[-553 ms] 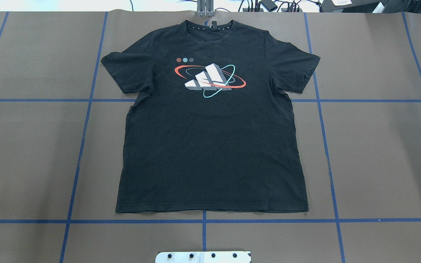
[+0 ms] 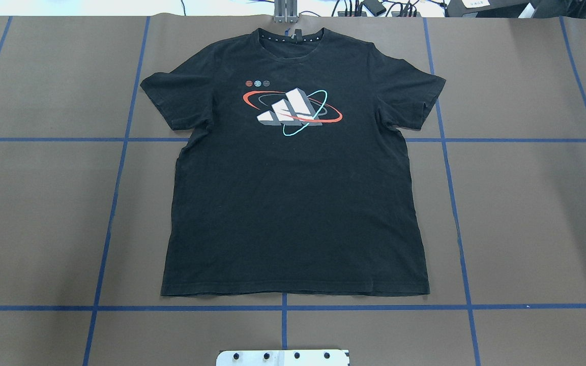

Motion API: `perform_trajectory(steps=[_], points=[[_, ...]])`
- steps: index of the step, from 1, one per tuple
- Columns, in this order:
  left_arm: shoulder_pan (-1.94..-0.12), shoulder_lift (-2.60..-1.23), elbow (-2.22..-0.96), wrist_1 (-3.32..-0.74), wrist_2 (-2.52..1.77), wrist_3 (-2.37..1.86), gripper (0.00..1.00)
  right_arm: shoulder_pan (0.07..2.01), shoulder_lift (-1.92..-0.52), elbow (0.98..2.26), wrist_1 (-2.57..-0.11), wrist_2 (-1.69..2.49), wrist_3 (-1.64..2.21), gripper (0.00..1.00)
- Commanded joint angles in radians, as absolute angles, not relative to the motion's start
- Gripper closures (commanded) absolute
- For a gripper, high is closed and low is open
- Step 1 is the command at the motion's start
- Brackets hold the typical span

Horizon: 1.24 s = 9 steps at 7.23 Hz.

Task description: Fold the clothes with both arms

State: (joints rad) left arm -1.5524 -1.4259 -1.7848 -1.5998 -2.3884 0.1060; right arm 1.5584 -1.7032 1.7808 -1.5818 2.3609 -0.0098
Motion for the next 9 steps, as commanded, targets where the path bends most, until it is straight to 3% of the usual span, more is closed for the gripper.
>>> perform_trajectory(steps=[1,3,5,9], points=[[-1.54,-1.462,-1.801,-1.6,-2.388,0.095,0.0,1.522,-1.691,1.778,-1.513,2.356,-0.008,0.0],[-1.54,-1.534,-1.787,-1.601,-2.388,0.094,0.0,1.464,-1.626,1.772,-1.511,2.353,0.091,0.0],[-1.536,-1.6,-1.779,-1.632,-2.391,0.098,0.0,1.442,-1.503,1.668,-1.506,2.355,0.12,0.0],[-1.476,-1.753,-1.531,-1.951,-2.391,0.095,0.0,1.312,-1.246,1.412,-1.345,2.356,0.384,0.0]])
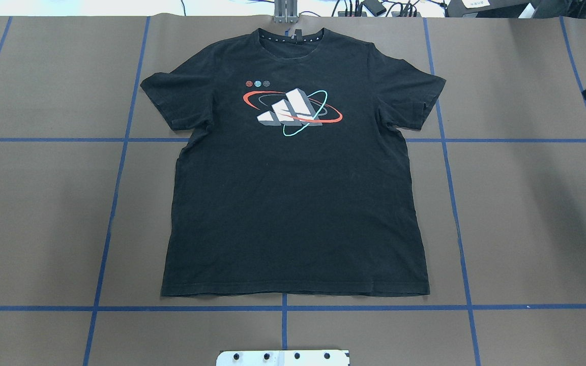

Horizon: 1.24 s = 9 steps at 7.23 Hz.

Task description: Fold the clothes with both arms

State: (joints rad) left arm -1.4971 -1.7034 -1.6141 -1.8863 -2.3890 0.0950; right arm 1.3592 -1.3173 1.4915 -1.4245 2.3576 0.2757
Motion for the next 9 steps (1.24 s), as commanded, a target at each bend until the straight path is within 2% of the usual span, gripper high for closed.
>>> perform_trajectory(steps=[1,3,5,7,9], points=[[-1.464,-1.767,-1.513,-1.96,-2.393,0.095,0.0,1.272,-1.183,1.329,-1.265,2.353,0.475,0.0],[-1.463,-1.766,-1.522,-1.963,-2.391,0.095,0.0,1.198,-1.071,1.185,-1.116,2.33,0.637,0.01],[-1.462,-1.766,-1.52,-1.963,-2.393,0.095,0.0,1.131,-0.981,1.117,-1.086,2.274,0.745,0.02],[-1.462,-1.766,-1.517,-1.963,-2.391,0.095,0.0,1.094,-0.956,1.068,-1.013,2.203,0.787,0.02],[-1.462,-1.764,-1.519,-1.962,-2.393,0.095,0.0,1.078,-0.899,0.968,-0.956,2.178,0.819,0.08]])
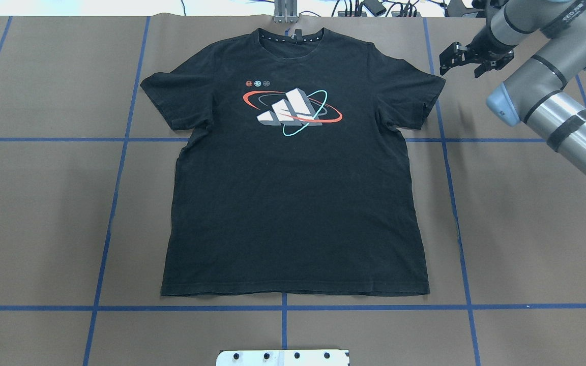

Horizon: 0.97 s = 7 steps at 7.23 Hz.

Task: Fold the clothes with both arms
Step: 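Move the right gripper toward the black T-shirt's far shoulder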

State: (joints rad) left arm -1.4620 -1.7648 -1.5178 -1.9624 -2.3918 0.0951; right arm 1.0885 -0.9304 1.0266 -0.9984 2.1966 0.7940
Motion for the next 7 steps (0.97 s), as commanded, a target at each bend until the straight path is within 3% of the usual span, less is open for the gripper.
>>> perform_trajectory(steps=[1,7], points=[[-1.462,-1.764,-1.519,-1.963,-2.391,0.095,0.0,1.077,-0.897,0.925,-0.871,2.178,0.866,0.12],[-1.462,-1.764,-1.52,-1.963,-2.391,0.097,0.0,1.049,-0.874,0.793,-0.704,2.134,0.966,0.27]])
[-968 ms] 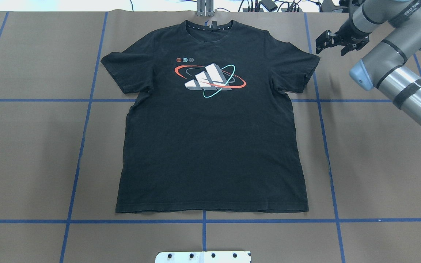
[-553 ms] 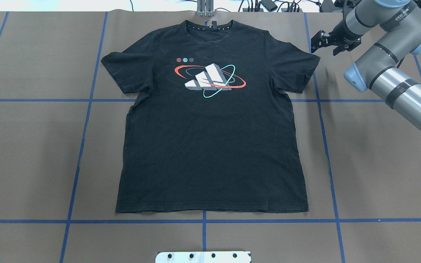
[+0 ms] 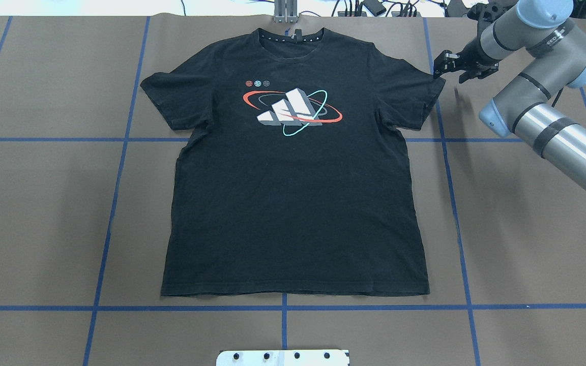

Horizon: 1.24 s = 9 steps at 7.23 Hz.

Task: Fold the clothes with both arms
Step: 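Move the right gripper toward the black T-shirt's far shoulder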

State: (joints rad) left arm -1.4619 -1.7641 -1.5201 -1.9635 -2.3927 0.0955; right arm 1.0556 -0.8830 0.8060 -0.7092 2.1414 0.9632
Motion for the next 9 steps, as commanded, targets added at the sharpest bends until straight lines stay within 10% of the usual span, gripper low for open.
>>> perform_trajectory(steps=[1,5,9], points=[[-1.462,-1.764,-1.52,-1.963,-2.391,0.097,0.0,1.045,-0.87,0.784,-0.704,2.134,0.966,0.31],[-1.462,-1.764,-1.519,-1.963,-2.393,0.097,0.0,1.026,-0.859,0.772,-0.704,2.086,0.968,0.45],[-1.462,-1.763,-1.519,-1.963,-2.393,0.097,0.0,1.026,-0.854,0.773,-0.704,2.086,0.968,1.0]])
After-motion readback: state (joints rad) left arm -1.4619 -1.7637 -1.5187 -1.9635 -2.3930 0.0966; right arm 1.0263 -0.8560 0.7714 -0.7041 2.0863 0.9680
